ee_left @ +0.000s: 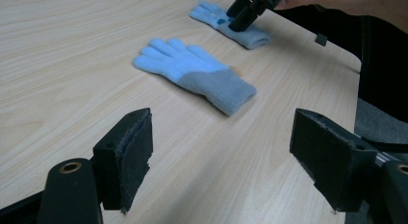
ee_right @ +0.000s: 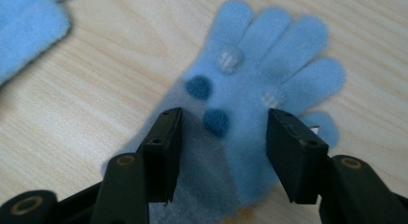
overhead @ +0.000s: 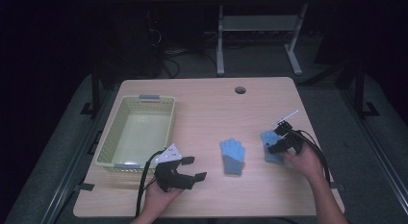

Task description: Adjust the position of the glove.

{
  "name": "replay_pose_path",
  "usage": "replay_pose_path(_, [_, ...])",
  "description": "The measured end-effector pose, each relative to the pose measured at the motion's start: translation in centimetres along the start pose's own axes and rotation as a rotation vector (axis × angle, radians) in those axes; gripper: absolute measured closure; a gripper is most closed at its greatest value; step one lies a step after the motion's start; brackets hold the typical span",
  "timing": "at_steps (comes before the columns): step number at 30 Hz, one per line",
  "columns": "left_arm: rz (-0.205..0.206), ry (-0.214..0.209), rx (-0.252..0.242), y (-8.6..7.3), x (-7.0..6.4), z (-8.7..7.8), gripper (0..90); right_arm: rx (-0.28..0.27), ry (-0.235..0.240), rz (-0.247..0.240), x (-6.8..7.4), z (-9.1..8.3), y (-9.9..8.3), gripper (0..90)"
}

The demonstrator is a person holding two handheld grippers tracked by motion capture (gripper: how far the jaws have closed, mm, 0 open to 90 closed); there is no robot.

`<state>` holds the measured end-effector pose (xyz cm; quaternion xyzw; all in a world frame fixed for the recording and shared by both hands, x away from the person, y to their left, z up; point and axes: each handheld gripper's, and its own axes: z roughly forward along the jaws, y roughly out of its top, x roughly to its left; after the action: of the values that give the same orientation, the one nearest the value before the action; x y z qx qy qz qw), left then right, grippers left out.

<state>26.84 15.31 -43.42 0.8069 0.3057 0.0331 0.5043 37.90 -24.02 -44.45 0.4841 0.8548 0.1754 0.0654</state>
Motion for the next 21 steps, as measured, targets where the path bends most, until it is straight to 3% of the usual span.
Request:
replay_pose_path(4, [-0.009, 0.007, 0.006, -0.1, 0.0, 0.1, 22.9, 0.019, -0.02, -0.012, 0.5, 0.0, 0.2, 51.9])
replay_pose_path(11, [-0.002, 0.001, 0.001, -0.1, 0.0, 0.0, 22.9, 0.001, -0.029, 0.003, 0.6, 0.0, 0.1, 58.5])
replay_pose_path(15, [-0.02, -0.002, -0.005, -0.1, 0.0, 0.1, 22.6, -0.031, -0.004, 0.043, 0.4, -0.1, -0.3, 75.2])
replay_pose_path(18, [-0.014, 0.0, -0.002, -0.1, 0.0, 0.0, 22.7, -0.06, 0.023, 0.103, 0.3, -0.2, -0.7, 79.1])
replay_pose_path(19, [-0.014, 0.0, -0.002, -0.1, 0.0, 0.0, 22.8, -0.06, 0.023, 0.103, 0.3, -0.2, -0.7, 79.1])
replay_pose_path(20, [-0.015, 0.002, -0.003, -0.1, 0.0, -0.1, 22.8, -0.078, 0.031, 0.121, 0.3, -0.2, -0.9, 79.5])
replay_pose_path(21, [-0.028, -0.004, -0.011, -0.1, 0.1, -0.1, 22.8, -0.129, 0.019, 0.135, 0.5, -0.5, -1.6, 80.4])
